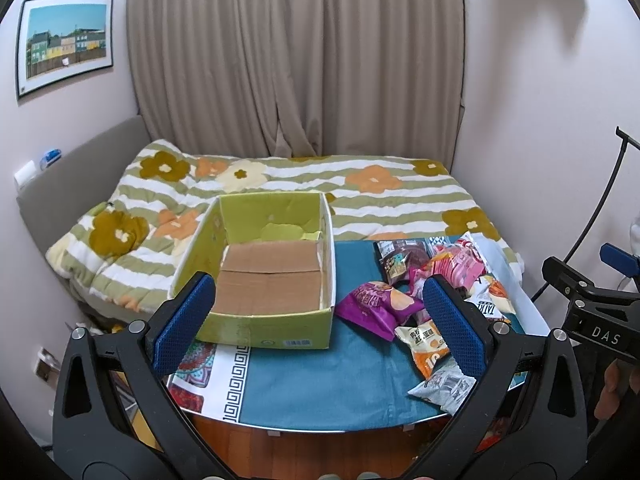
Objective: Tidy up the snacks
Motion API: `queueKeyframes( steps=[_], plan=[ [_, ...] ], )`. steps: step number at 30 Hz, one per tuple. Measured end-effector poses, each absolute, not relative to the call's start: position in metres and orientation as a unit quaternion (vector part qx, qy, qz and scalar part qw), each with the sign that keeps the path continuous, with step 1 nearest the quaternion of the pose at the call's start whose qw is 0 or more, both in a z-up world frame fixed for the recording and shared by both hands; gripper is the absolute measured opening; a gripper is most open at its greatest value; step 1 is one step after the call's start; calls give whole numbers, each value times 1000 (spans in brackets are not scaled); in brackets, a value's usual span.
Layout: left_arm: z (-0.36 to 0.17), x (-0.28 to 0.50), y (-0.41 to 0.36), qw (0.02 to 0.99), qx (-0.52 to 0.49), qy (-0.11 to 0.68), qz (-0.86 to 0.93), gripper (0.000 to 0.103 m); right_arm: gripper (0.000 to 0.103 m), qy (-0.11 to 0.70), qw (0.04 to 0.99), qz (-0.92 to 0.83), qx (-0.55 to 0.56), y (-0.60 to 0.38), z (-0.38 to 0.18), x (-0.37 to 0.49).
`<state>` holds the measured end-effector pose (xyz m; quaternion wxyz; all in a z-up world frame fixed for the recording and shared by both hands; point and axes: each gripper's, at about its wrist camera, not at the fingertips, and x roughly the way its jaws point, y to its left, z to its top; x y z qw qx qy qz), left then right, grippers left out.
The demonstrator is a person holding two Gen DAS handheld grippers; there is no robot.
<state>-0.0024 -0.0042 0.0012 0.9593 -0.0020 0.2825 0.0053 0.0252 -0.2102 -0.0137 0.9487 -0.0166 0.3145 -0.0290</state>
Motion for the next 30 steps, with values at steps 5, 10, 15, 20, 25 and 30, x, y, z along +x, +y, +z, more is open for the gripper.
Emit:
queueKeyframes(
  steps=[5,10,15,20,25,30],
  plan=[
    [0,-1,-5,959,-4,284,4,103,103,314,949,-29,-17,-210,-13,26],
    [0,-1,-5,959,-4,284,4,103,103,315,949,-26,-15,-210,-15,27],
    [-1,-1,-5,959,-4,284,4,103,103,315,948,-26,-15,-210,-14,27],
    [1,-3,-5,959,-4,284,3,103,103,316,948,-25,-18,-206,-13,30],
    [1,-2,-4,959,-4,284,3,103,103,316,948,-25,-17,-207,-14,29],
    [0,-1,-5,959,-5,283,3,103,103,316,948,-24,-17,-207,-14,28]
  ],
)
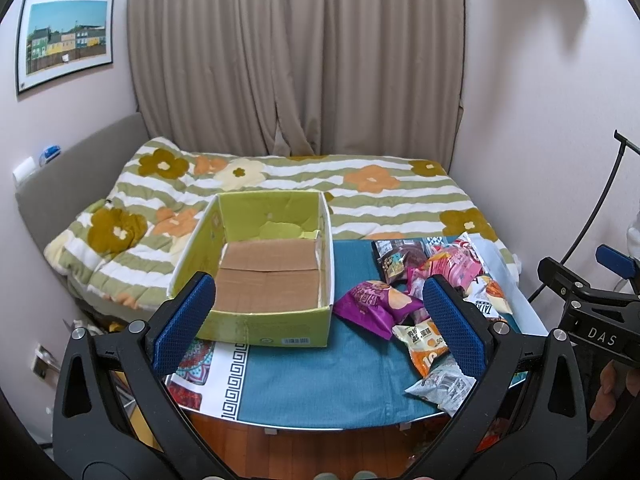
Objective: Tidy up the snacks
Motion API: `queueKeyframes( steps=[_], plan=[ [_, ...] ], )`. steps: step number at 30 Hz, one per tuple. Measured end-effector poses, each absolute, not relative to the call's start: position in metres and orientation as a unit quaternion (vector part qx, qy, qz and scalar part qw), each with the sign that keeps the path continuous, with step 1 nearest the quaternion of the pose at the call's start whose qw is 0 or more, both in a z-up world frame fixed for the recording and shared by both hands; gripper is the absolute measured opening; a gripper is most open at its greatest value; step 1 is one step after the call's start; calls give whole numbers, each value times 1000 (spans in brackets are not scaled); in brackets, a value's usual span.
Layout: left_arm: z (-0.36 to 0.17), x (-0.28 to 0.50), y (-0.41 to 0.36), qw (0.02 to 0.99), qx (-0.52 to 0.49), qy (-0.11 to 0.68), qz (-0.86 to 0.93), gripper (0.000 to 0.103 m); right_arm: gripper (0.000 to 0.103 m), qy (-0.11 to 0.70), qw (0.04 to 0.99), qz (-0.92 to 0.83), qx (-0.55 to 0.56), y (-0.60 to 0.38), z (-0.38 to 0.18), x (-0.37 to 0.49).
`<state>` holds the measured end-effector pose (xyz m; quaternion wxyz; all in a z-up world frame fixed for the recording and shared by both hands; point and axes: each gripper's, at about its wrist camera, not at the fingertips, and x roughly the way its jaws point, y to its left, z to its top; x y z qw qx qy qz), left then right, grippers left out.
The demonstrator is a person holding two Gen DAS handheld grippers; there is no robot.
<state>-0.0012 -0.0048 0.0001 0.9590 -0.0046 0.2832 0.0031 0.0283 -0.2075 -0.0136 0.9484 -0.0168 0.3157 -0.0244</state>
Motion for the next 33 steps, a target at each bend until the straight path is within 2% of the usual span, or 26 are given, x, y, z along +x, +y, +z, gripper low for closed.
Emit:
queueKeyframes(
  steps=[33],
  plan=[
    [1,4,-11,955,-9,295,-13,103,103,316,948,-26,-15,-206,-13,28]
  ],
)
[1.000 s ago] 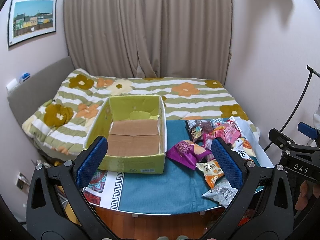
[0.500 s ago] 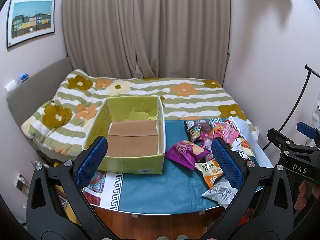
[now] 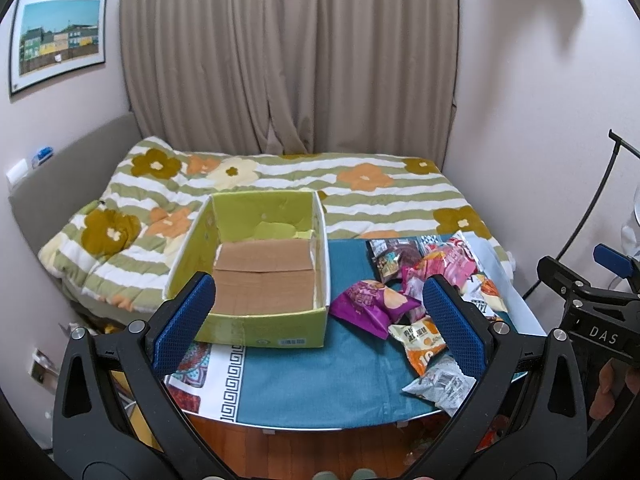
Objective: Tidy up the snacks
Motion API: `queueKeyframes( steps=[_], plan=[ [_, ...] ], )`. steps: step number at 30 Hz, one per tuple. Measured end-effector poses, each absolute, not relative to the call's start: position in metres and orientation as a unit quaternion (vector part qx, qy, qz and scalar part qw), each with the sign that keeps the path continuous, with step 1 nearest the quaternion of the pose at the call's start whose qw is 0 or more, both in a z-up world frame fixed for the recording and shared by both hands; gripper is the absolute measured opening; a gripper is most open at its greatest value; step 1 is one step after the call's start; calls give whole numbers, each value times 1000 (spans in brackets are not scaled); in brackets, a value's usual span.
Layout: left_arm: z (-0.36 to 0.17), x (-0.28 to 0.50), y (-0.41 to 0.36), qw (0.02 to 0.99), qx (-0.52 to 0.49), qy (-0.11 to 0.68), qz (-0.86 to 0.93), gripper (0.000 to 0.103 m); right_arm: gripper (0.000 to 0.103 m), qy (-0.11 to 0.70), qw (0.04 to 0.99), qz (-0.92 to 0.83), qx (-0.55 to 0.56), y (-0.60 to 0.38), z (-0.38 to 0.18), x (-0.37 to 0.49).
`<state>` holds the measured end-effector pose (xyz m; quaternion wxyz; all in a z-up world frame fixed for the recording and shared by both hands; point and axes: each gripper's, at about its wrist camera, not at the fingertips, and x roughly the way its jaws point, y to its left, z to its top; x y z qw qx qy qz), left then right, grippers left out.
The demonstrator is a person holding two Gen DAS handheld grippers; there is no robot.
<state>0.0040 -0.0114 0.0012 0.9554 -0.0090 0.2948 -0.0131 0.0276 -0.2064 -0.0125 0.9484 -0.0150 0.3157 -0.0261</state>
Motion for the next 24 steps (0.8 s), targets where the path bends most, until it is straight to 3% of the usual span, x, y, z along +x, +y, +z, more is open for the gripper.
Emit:
queueKeyframes(
  steps=[10,24],
  plan=[
    [-41,34,-31,920,-17,380,-91,103,103,340,937,-75,-3,-224,-17,22],
    [-176,56,-126,828,-72,538,-139,103,103,428,902,-39,31,-320,-113,43]
  ],
)
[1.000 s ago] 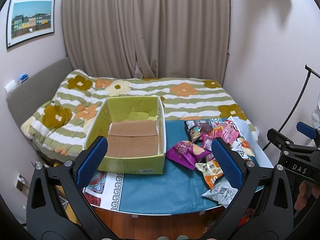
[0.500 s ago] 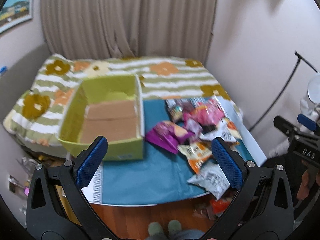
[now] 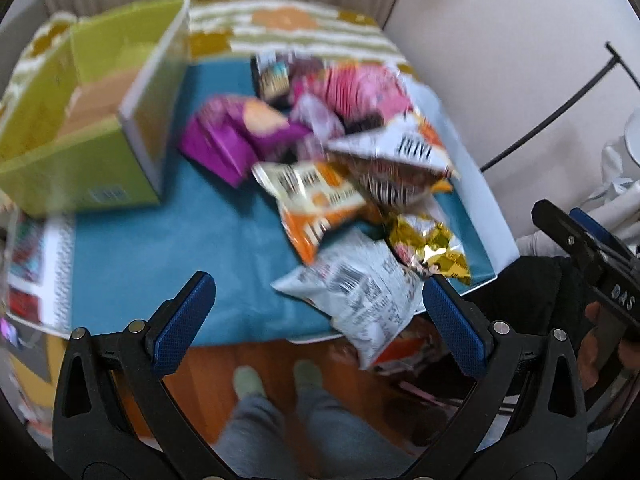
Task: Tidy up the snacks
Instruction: 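Grasp the white printed snack bag with the left tool while the right tool grasps the gold bag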
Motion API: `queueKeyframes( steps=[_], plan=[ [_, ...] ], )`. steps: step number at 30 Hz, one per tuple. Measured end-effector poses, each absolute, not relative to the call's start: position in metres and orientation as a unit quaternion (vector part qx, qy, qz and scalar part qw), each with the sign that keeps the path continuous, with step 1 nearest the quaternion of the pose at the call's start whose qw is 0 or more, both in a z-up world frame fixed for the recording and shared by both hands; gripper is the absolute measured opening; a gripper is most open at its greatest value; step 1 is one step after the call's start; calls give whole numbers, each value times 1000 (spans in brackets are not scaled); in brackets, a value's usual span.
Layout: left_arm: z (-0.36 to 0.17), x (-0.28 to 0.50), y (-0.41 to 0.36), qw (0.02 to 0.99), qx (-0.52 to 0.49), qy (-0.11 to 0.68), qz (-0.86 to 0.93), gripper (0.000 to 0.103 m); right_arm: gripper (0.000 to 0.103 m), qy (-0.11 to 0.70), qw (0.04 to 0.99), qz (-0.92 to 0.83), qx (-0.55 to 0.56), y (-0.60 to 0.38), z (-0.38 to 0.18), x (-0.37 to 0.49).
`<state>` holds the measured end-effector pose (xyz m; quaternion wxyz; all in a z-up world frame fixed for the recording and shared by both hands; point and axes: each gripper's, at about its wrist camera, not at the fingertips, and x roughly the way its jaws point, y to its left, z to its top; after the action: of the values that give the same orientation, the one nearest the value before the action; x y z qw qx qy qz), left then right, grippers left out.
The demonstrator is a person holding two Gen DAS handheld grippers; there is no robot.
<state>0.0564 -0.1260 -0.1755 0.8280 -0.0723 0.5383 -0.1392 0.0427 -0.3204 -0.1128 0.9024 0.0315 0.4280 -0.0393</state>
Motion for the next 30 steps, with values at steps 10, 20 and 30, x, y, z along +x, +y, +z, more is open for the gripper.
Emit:
queueKeyframes(
  steps=[10,20,30],
  plan=[
    [-244,68,-153,784,-151,590,-118,103,103,491,869,41,36,-344,-192,65],
    [-286,74,-156,760,-204,606,-115,94,101,515,851,104,30,-345,-226,77],
    [-300,69,-144,747,-235,606,-140,66,86,531,831,160,34,-340,-241,87]
  ],
)
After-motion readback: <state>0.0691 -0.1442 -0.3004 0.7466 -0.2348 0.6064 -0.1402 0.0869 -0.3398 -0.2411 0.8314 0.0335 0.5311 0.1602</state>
